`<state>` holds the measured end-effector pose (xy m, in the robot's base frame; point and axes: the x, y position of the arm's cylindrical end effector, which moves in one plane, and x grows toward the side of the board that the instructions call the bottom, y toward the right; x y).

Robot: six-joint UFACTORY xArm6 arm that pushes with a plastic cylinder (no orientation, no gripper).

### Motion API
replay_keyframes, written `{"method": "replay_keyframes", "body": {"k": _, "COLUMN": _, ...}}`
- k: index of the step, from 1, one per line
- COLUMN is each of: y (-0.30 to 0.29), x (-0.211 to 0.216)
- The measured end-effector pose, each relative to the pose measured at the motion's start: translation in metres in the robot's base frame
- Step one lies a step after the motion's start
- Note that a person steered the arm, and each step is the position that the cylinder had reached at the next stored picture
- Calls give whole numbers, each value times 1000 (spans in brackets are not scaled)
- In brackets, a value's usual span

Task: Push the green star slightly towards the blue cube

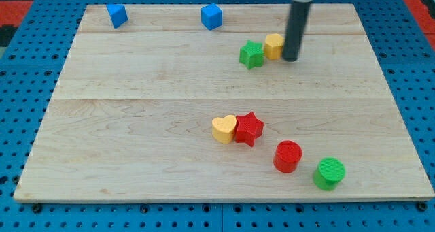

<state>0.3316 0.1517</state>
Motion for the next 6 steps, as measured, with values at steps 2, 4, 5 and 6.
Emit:
{"method": "replay_keyframes", "body": {"k": 2, "y": -19, "x": 32}}
{"method": "replay_keyframes", "body": {"k": 4, "y": -68, "x": -26}}
{"method": "replay_keyframes", "body": {"k": 5, "y": -40, "x": -3}}
{"method": "replay_keyframes", "body": {"k": 6, "y": -21, "x": 29}}
